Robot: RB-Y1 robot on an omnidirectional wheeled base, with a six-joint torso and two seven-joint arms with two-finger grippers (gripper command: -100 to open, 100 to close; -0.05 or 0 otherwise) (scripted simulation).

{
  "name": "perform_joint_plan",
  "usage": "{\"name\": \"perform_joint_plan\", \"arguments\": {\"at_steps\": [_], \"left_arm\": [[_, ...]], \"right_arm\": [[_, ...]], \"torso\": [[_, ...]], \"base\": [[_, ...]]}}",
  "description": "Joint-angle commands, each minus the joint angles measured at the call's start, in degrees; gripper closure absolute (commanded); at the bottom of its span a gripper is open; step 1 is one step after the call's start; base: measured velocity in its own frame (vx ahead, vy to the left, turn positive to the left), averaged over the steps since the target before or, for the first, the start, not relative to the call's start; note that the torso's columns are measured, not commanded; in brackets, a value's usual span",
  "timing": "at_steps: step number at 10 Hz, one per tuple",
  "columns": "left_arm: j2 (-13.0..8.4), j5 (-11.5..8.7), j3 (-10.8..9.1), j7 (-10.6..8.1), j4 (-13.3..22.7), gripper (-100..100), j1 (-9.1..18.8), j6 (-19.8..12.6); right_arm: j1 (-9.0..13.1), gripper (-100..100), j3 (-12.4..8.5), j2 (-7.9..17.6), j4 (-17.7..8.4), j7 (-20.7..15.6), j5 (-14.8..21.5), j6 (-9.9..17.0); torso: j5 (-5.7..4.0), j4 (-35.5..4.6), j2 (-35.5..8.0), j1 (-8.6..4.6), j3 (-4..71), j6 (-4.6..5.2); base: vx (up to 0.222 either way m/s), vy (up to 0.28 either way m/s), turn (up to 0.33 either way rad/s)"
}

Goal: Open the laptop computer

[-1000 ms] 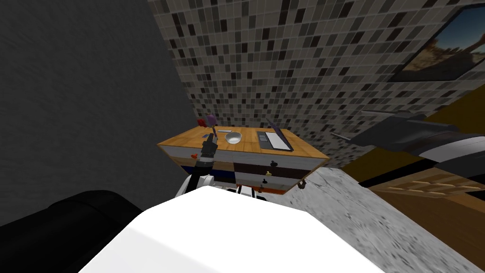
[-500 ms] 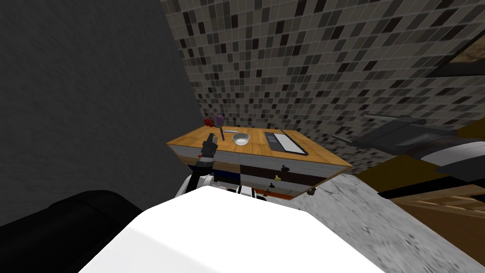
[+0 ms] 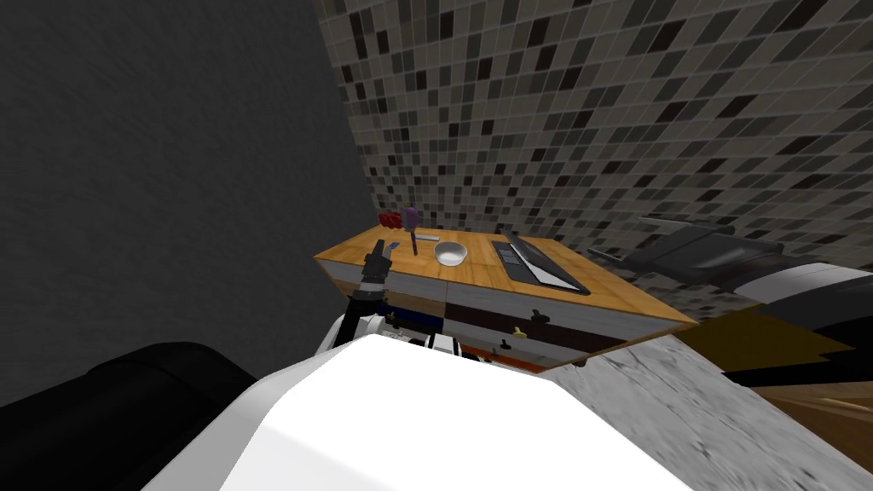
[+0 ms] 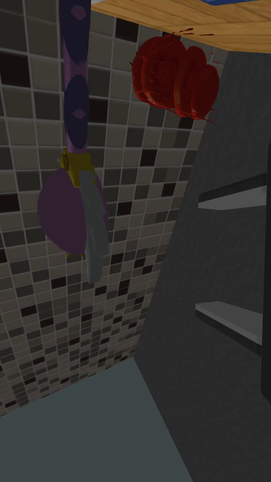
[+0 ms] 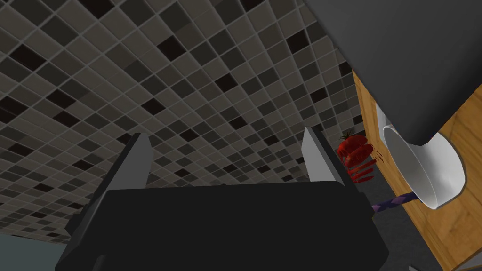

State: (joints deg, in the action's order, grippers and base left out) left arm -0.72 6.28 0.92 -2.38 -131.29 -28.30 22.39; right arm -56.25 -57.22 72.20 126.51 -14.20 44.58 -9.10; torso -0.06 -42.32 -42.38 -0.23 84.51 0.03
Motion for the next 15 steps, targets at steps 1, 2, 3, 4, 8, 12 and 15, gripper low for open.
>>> {"name": "perform_joint_plan", "arguments": {"at_steps": [1, 2, 3, 4, 8, 12, 15], "left_arm": [[0.0, 0.0, 0.0, 0.0, 0.0, 0, -0.01, 0.0], [0.0, 0.0, 0.0, 0.0, 0.0, 0, 0.0, 0.0], [0.0, 0.0, -0.01, 0.0, 0.0, 0, -0.01, 0.0], [0.0, 0.0, -0.01, 0.0, 0.0, 0, -0.01, 0.0], [0.0, 0.0, 0.0, 0.0, 0.0, 0, 0.0, 0.0], [0.0, 0.0, 0.0, 0.0, 0.0, 0, 0.0, 0.0], [0.0, 0.0, 0.0, 0.0, 0.0, 0, 0.0, 0.0]], "right_arm": [[-0.48, -100, -0.83, 0.81, -0.17, 0.42, -0.14, 0.09], [-1.05, -100, -3.14, 2.5, -0.95, 1.8, -0.85, -0.77], [-1.31, -100, -4.23, 3.3, -1.33, 2.42, -1.2, -1.21], [-1.56, -100, -5.33, 4.09, -1.7, 3.04, -1.54, -1.66], [-2.85, -100, -10.81, 8.08, -3.59, 6.14, -3.26, -3.9], [-3.13, 0, -11.47, 8.32, -3.59, 6.5, -3.38, -4.07], [-3.13, 0, -11.47, 8.32, -3.59, 6.5, -3.38, -4.07]], "torso": [[0.0, 0.05, 0.22, 0.07, 0.11, -0.02], [0.01, 0.05, 0.11, 0.1, 0.08, -0.04], [0.04, 0.0, 0.0, 0.15, 0.0, -0.01], [0.05, 0.0, 0.01, 0.22, -0.01, -0.02], [0.07, 0.0, 0.01, 0.29, 0.0, -0.03], [0.03, 0.05, 0.15, 0.17, 0.09, -0.04], [0.06, 0.03, 0.1, 0.24, 0.05, -0.03]], "base": [[0.061, 0.025, -0.01], [0.024, 0.009, -0.113], [0.035, 0.015, -0.154], [0.029, 0.013, -0.093], [-0.005, 0.019, -0.079], [-0.005, 0.007, -0.016], [0.0, 0.0, 0.0]]}}
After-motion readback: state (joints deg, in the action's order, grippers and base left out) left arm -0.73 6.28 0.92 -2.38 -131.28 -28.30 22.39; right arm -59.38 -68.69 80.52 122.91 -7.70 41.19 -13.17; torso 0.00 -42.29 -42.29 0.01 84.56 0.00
